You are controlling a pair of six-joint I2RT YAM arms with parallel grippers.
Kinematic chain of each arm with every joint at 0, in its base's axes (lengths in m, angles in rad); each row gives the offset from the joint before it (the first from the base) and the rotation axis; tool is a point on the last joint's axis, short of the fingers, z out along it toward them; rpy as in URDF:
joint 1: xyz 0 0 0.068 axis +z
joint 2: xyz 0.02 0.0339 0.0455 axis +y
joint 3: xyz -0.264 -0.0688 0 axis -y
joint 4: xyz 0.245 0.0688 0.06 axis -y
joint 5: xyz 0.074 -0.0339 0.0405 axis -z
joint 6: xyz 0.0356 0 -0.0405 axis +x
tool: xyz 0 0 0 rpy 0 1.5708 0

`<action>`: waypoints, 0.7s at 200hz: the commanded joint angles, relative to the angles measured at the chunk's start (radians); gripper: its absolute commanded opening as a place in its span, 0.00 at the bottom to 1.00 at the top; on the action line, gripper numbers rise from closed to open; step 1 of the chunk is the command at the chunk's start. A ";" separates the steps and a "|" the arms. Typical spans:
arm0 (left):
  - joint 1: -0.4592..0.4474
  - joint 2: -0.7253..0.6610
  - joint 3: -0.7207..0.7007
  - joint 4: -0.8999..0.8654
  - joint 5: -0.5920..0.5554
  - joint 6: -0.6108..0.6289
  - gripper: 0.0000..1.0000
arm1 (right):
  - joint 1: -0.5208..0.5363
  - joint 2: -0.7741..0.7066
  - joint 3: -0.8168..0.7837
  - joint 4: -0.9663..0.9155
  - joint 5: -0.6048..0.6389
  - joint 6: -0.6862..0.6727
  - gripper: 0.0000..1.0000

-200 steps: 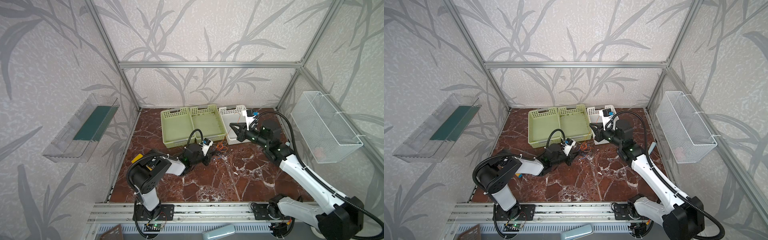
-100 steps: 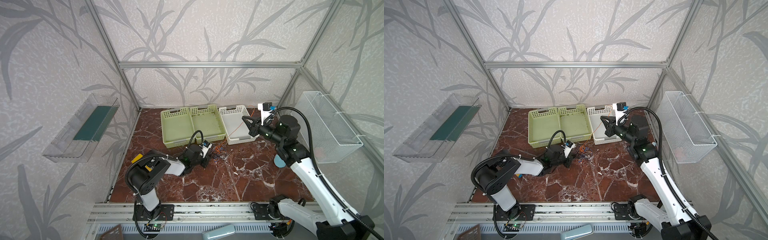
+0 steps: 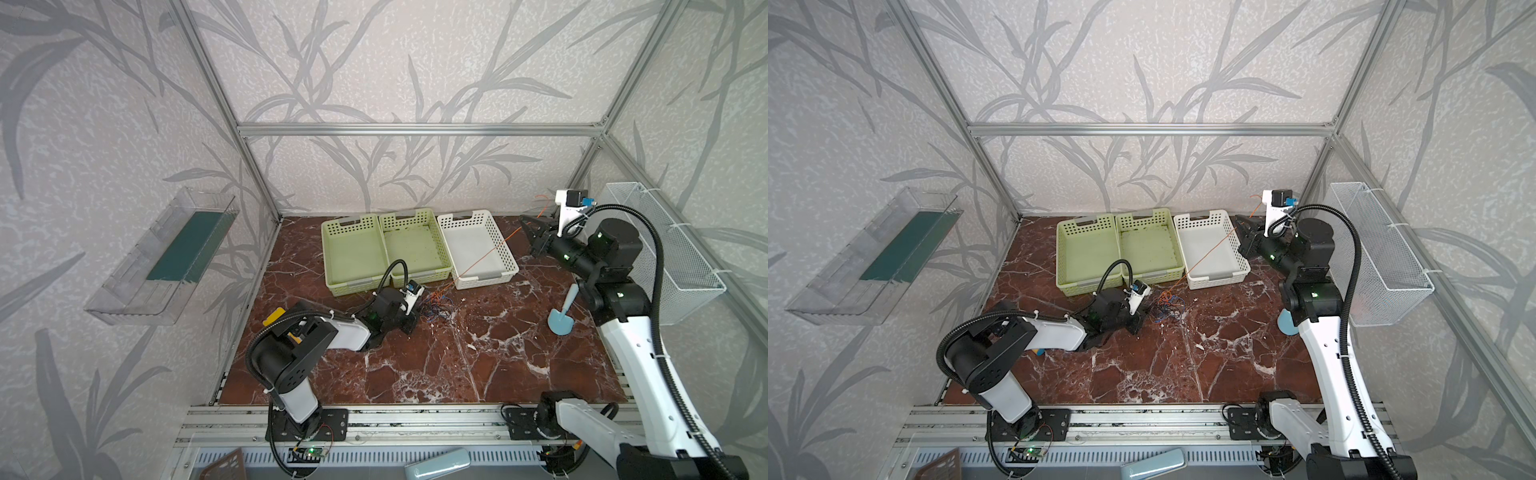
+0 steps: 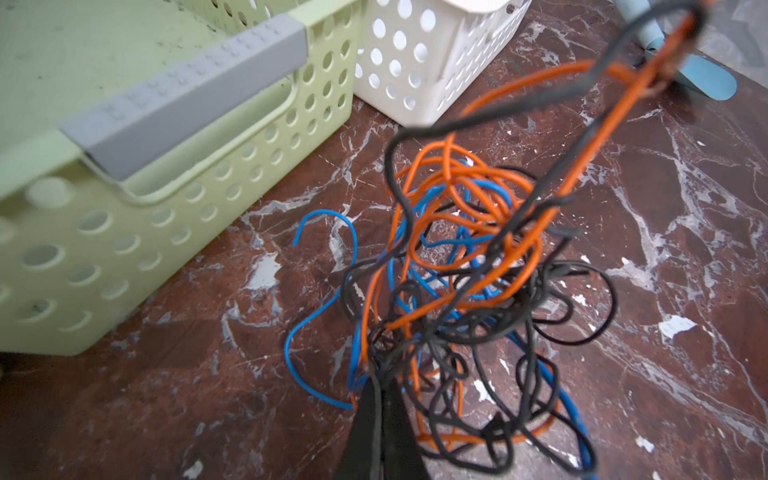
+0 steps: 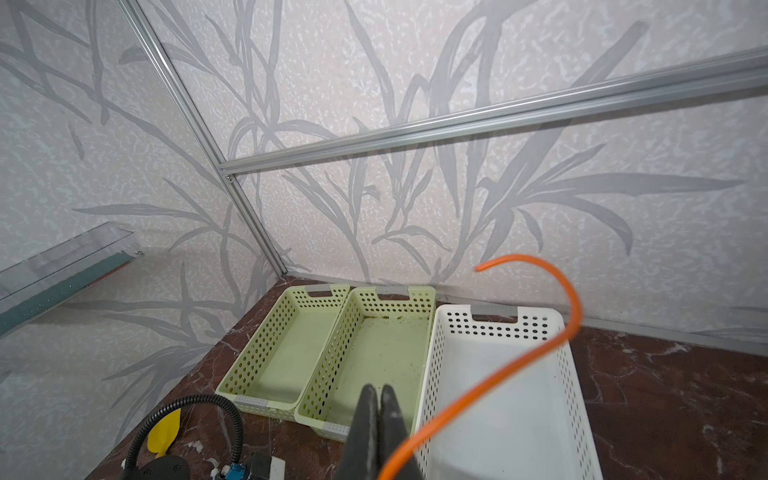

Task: Untangle and sort cables by color
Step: Untie the cable from multiple cables.

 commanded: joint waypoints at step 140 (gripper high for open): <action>0.001 -0.026 0.005 -0.134 -0.118 0.031 0.00 | -0.017 0.173 0.448 -0.023 -0.068 -0.026 0.00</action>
